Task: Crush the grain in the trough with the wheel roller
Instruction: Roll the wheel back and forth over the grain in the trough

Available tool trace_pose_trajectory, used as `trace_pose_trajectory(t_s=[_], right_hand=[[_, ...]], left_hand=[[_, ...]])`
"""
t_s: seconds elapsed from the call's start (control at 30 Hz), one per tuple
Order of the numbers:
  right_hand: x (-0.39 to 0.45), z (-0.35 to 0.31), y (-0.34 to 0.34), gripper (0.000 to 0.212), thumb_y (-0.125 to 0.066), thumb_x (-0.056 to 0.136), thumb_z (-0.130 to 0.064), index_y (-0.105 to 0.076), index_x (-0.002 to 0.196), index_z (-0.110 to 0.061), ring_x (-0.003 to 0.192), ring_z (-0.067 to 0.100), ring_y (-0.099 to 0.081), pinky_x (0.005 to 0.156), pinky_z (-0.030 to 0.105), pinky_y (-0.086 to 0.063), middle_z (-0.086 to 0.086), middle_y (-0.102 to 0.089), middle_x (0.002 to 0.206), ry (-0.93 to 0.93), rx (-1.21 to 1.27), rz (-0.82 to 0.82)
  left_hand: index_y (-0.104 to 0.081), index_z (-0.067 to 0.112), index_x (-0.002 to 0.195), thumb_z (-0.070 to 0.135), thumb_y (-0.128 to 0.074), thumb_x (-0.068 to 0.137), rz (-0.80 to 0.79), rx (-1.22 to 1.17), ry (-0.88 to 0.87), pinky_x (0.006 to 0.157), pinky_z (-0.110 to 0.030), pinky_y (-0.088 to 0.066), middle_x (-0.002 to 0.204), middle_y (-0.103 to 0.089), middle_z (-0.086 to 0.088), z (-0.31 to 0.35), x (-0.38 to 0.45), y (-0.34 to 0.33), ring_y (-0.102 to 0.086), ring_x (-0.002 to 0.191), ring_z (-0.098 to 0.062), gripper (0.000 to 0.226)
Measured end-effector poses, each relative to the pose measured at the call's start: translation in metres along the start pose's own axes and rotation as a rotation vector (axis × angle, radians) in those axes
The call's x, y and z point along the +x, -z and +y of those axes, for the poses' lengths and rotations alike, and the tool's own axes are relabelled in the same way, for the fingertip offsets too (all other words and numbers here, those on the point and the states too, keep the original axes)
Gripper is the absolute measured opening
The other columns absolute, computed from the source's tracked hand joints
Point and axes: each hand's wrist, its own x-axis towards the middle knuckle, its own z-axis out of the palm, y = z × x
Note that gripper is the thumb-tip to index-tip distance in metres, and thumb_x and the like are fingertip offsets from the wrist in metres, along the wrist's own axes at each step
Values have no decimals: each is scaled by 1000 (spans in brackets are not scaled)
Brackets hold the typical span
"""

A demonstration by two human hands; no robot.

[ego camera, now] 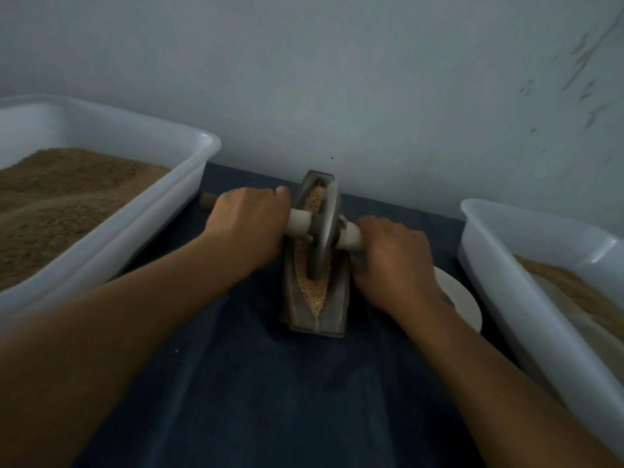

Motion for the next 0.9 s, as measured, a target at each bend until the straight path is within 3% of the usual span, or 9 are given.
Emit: trace_pose_trajectory(t_s=[0.2, 0.4, 0.63, 0.9], right_hand=[[-22, -16, 23, 22, -68, 83, -26, -62, 101, -17, 79, 24, -54, 72, 36, -32, 2, -60, 88, -1, -47, 127], [-16, -11, 16, 17, -70, 83, -22, -61, 97, -18, 76, 21, -53, 71, 33, -29, 0, -60, 85, 18, -21, 142], [32, 11, -21, 17, -66, 82, -31, -54, 88, -21, 72, 25, -54, 63, 33, -22, -2, -59, 81, -29, -64, 29], [88, 28, -42, 29, -67, 82, -40, -58, 105, -25, 85, 30, -63, 62, 32, -31, 2, -66, 95, -50, -79, -106]], left_hand=[[-45, 23, 121, 32, -68, 82, 15, -68, -8, 62, -33, -37, 112, -62, 3, -5, -32, 10, -63, 93, -20, 46], [-44, 25, 122, 33, -70, 81, 28, -112, -23, 63, -31, -38, 111, -62, 4, -10, -31, 3, -62, 91, -18, 50], [-31, 20, 138, 26, -75, 76, 1, -88, 7, 86, -45, -43, 118, -58, -9, -6, 23, -17, -57, 105, -30, 76], [-36, 16, 135, 21, -69, 83, -85, -88, 68, 79, -45, -45, 116, -58, -15, -9, 69, -26, -58, 104, -35, 61]])
